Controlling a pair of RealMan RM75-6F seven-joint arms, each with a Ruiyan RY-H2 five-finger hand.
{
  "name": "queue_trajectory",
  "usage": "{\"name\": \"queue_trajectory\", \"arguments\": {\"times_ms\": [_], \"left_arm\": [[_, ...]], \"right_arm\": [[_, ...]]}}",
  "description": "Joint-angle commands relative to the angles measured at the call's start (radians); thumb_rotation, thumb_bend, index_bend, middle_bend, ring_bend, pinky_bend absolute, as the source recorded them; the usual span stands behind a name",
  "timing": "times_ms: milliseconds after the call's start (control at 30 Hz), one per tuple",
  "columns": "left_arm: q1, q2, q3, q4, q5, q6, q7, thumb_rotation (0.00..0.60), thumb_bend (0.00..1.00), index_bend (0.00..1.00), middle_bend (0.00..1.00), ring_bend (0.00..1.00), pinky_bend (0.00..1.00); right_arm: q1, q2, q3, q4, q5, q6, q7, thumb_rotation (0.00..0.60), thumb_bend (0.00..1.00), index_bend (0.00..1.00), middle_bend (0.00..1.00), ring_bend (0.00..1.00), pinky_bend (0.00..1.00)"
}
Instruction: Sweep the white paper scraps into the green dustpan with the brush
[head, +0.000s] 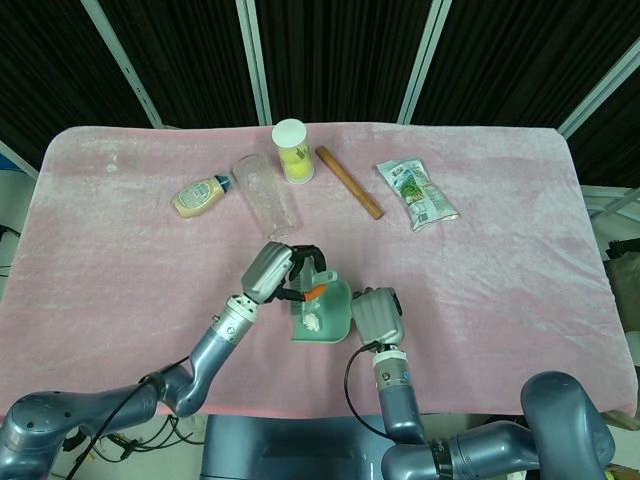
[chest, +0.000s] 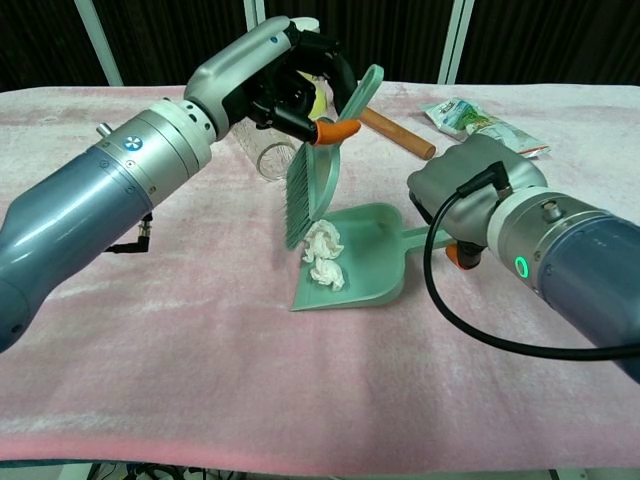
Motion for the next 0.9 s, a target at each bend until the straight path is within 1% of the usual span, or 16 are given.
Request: {"name": "queue_trajectory", "arguments": {"times_ms": [33,367,467,700,900], "left_arm": [[-0.002,0.003,0.005,0.015,-0.008,-0.018,0.003,0.600,0.35,0.66,0.70,0.79,0.93],[-0.022,-0.037,0.013,0.090,-0.042,-0.083,0.010,0.600,0.35,0.66,0.70,0.79,0.93],[-0.037,-0.072,0.017,0.124,-0.049,-0.110,0.007,0.600,0.35,0.66,0.70,0.79,0.93],[-0.056,-0.122,0.015,0.165,-0.039,-0.102,-0.005,0.600,0.35,0.66,0.70,0.79,0.93],[-0.065,-0.150,0.005,0.164,-0.025,-0.068,-0.019,0.600,0.35,0.66,0.70,0.79,0.93]], "right_arm": [[0.000,0.000,0.000,0.001,0.002,0.000,-0.001,0.600,0.39,0.57,0.55,0.60,0.71],[0.006,0.005,0.011,-0.006,0.002,0.000,-0.005,0.600,0.39,0.57,0.55,0.60,0.71],[0.006,0.007,0.012,-0.004,0.007,-0.004,-0.004,0.600,0.39,0.57,0.55,0.60,0.71],[0.002,0.008,0.008,0.000,0.009,-0.009,0.005,0.600,0.40,0.57,0.55,0.60,0.71],[-0.002,0.006,0.002,0.000,0.008,-0.010,0.012,0.600,0.40,0.57,0.55,0.60,0.71]]}}
